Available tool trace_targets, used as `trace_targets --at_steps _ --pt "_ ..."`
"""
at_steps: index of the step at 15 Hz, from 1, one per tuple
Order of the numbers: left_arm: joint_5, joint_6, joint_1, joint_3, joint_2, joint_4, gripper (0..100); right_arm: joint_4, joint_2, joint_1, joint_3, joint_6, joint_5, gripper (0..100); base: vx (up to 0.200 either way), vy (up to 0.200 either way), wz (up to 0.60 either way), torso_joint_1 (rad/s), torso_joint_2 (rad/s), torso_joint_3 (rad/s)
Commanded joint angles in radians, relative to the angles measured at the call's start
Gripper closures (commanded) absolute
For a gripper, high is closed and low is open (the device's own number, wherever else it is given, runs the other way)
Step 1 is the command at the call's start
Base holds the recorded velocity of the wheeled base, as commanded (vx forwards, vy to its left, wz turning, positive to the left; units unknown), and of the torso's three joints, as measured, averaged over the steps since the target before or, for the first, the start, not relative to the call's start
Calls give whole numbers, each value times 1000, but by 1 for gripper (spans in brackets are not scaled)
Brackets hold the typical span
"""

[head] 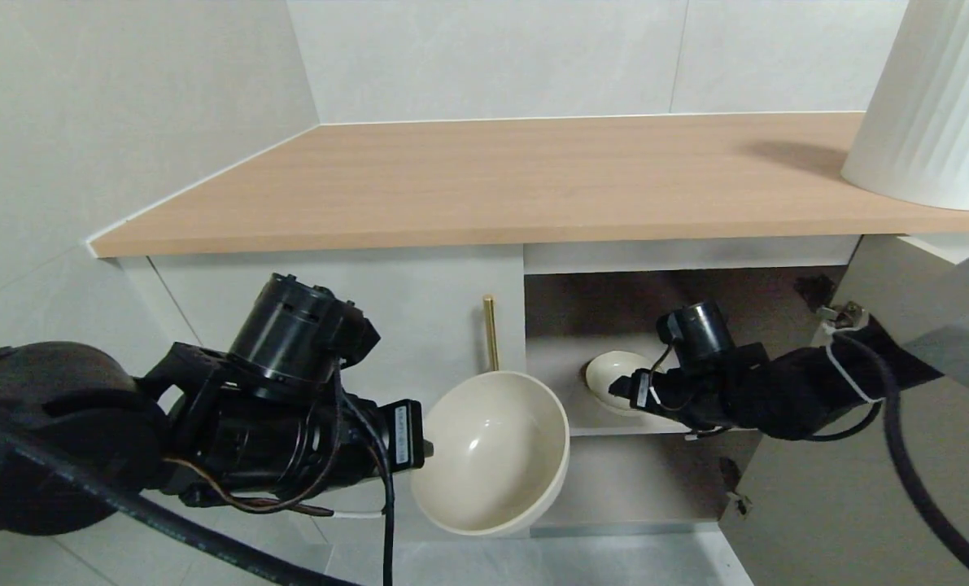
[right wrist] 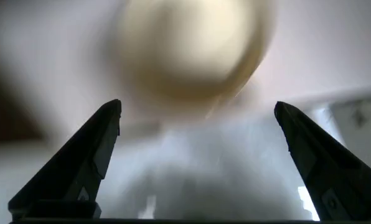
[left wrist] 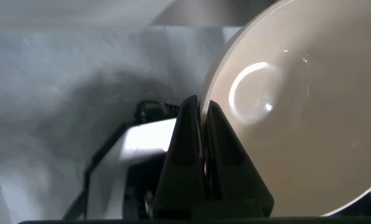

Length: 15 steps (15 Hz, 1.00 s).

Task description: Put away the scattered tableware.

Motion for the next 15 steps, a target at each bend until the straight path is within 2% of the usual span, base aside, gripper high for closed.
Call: trace_targets --at_steps 1,6,7,10,11,15 --pt "7 -7 -34 -11 68 8 100 124 -222 112 49 -1 68 0 0 0 0 0 0 0" --pt "31 -6 -82 -3 128 38 100 133 -356 198 106 -16 96 0 0 0 0 0 0 0" --pt "48 -7 -86 -3 146 38 100 133 -377 214 123 -38 105 0 0 0 0 0 0 0" --pt "149 -3 -91 -3 198 38 100 133 -423 273 177 -79 128 0 0 0 0 0 0 0" --pt "162 -1 -91 -3 206 38 100 134 -425 293 200 -110 132 0 0 0 0 0 0 0" --pt "163 0 -95 -3 189 40 100 217 -356 320 213 -170 132 0 0 0 0 0 0 0"
